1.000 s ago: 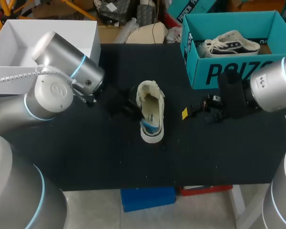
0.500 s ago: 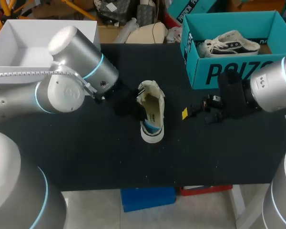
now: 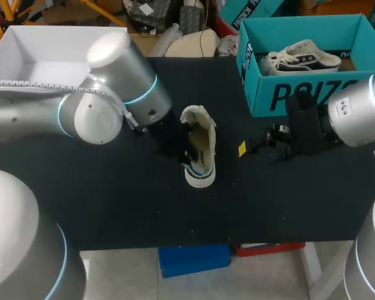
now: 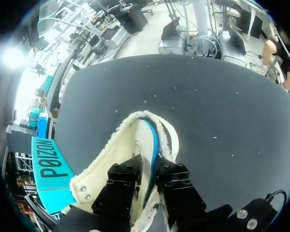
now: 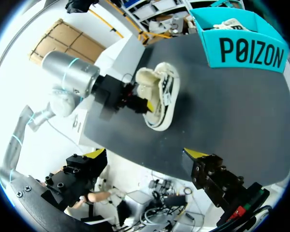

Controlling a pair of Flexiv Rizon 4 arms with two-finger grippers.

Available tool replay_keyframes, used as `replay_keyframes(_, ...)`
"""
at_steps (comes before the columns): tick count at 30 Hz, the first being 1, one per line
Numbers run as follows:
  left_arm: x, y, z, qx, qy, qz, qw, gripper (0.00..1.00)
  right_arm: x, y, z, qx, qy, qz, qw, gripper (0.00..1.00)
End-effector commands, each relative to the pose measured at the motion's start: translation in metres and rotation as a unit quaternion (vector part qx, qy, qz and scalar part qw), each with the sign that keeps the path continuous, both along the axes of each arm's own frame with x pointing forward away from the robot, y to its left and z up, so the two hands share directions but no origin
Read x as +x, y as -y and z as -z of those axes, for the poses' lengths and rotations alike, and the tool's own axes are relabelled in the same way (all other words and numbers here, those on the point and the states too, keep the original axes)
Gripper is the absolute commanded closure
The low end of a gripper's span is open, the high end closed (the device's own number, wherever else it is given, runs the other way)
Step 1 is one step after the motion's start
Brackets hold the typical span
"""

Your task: Take the shoe out of the shoebox, open the shoe tongue, remove and reinsert the insole, then place the shoe into the shoebox

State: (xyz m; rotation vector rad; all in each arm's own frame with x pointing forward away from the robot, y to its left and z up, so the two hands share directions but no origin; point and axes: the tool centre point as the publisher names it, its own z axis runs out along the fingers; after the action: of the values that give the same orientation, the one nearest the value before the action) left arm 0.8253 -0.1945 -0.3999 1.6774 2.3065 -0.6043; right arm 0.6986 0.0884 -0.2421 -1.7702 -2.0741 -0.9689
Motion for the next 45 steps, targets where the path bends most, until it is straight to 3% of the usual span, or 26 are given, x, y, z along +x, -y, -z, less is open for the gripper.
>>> replay_keyframes(1,-0.002,0.003,-0.004,-0.009,0.001,-0.001,1.000,0.00,0.000,-0.001,0.000,-0.002,0.000,0.001,1.000,0.00)
replay_keyframes(12,-0.008,0.005,-0.052,-0.070,-0.025,-0.002,0.997,0.00,0.000,-0.001,0.000,-0.002,0.000,0.001,1.000,0.00)
replay_keyframes(13,-0.008,0.007,-0.053,-0.071,-0.020,0.001,0.997,0.13,0.000,-0.001,0.000,-0.002,0.000,0.001,1.000,0.00)
replay_keyframes(14,-0.008,0.008,-0.055,-0.065,-0.010,0.007,0.998,0.45,0.000,-0.001,0.000,-0.002,0.000,0.001,1.000,0.00)
replay_keyframes(18,-0.005,0.011,-0.053,0.011,0.065,0.046,0.997,1.00,0.000,-0.001,0.000,-0.002,0.000,0.001,1.000,0.00)
replay_keyframes(22,0.000,0.013,-0.054,0.045,0.097,0.058,0.993,1.00,0.000,-0.001,0.000,-0.002,0.000,0.001,1.000,0.00)
replay_keyframes(29,0.021,0.003,-0.062,0.037,0.113,0.017,0.993,1.00,0.000,-0.001,0.000,-0.002,0.000,0.001,1.000,0.00)
replay_keyframes(31,0.027,-0.001,-0.065,0.041,0.117,0.017,0.992,0.84,0.000,-0.001,0.000,-0.002,0.000,0.001,1.000,0.00)
replay_keyframes(33,0.033,-0.006,-0.070,0.040,0.116,0.005,0.992,0.98,0.000,-0.001,0.000,-0.002,0.000,0.001,1.000,0.00)
replay_keyframes(34,0.036,-0.007,-0.073,0.034,0.119,-0.009,0.992,1.00,0.000,-0.001,0.000,-0.002,0.000,0.001,1.000,0.00)
replay_keyframes(40,0.051,-0.011,-0.093,-0.017,0.077,-0.103,0.992,1.00,0.000,-0.001,0.000,-0.002,0.000,0.001,1.000,0.00)
replay_keyframes(45,0.072,-0.016,-0.108,-0.047,0.074,-0.220,0.972,1.00,0.000,-0.001,0.000,-0.002,0.000,0.001,1.000,0.00)
